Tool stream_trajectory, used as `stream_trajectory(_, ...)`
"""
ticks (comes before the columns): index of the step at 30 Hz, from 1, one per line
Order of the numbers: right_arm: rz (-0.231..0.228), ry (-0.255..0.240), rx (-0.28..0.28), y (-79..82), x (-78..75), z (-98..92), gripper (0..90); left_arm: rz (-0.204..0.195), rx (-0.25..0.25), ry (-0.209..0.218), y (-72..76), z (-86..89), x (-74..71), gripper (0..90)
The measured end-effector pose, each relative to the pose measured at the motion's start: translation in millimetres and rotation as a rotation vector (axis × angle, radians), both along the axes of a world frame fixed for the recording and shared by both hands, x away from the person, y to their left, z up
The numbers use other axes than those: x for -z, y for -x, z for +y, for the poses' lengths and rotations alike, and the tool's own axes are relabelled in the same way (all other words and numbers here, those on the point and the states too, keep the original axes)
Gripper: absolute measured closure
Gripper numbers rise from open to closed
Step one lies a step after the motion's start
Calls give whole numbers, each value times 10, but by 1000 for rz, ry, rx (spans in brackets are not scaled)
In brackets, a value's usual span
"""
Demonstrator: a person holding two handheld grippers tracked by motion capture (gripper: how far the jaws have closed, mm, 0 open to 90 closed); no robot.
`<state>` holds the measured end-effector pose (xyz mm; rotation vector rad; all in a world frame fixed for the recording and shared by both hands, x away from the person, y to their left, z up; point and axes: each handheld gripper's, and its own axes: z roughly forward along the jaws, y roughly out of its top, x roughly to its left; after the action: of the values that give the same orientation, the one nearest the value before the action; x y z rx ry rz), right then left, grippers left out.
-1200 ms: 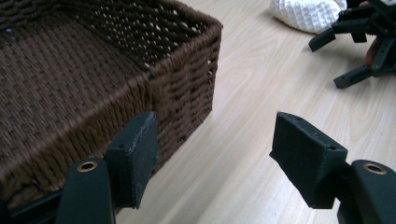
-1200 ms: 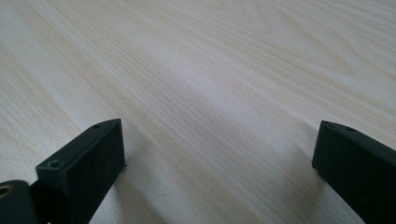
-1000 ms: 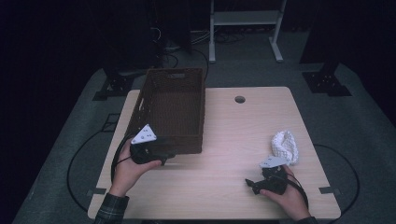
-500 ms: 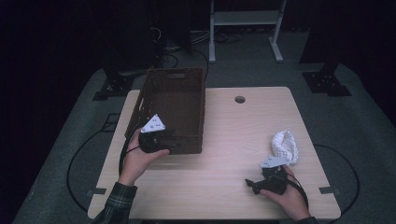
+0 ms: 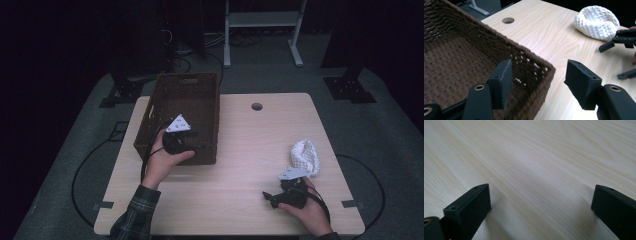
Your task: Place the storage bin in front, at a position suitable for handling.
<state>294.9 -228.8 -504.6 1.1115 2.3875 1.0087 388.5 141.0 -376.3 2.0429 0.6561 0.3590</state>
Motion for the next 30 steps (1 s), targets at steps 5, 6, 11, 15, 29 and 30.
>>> stream_trajectory(5, 0, 2, -1, 0, -1, -2, 17, 8, -5, -4, -116, -182, 39, 358)
stream_trajectory(6, 0, 2, -1, 0, -1, -2, 17, 8, -5, -4, -116, -182, 39, 354)
stream_trajectory(11, 0, 2, -3, 2, 0, -4, 16, 10, -21, -19, -193, -326, 84, 350)
stream_trajectory(15, 0, 1, -3, 5, -1, -5, 17, 14, -60, -42, -264, -401, 134, 361)
stream_trajectory(29, 1, 1, -4, 8, -1, -7, 17, 45, -81, -91, -301, -474, 206, 484)
stream_trajectory(30, 1, 1, -4, 8, -1, -7, 17, 51, -81, -91, -299, -470, 202, 489)
